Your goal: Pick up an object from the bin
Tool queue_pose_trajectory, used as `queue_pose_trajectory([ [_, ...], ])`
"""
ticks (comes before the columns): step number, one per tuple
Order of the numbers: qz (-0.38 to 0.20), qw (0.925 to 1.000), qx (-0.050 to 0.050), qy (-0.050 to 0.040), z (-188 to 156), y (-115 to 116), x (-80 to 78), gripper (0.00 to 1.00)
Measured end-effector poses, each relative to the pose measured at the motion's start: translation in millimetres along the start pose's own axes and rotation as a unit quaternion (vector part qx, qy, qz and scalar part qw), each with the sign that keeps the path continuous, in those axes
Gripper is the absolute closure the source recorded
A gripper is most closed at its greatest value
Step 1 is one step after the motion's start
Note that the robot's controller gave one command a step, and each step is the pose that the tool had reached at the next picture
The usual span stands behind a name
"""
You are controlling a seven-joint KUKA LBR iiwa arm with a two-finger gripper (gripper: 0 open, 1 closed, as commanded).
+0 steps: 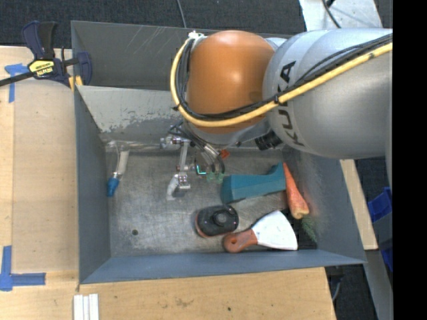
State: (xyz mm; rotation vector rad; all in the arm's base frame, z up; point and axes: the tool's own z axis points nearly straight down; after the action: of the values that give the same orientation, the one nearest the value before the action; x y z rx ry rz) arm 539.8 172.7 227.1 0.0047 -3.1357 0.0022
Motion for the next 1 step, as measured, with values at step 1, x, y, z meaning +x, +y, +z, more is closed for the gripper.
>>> queue_pose_trajectory([
  [1,0.001,1.0,-0.001,-0.0041,-4.7,-0.5,-1.6,0.0],
])
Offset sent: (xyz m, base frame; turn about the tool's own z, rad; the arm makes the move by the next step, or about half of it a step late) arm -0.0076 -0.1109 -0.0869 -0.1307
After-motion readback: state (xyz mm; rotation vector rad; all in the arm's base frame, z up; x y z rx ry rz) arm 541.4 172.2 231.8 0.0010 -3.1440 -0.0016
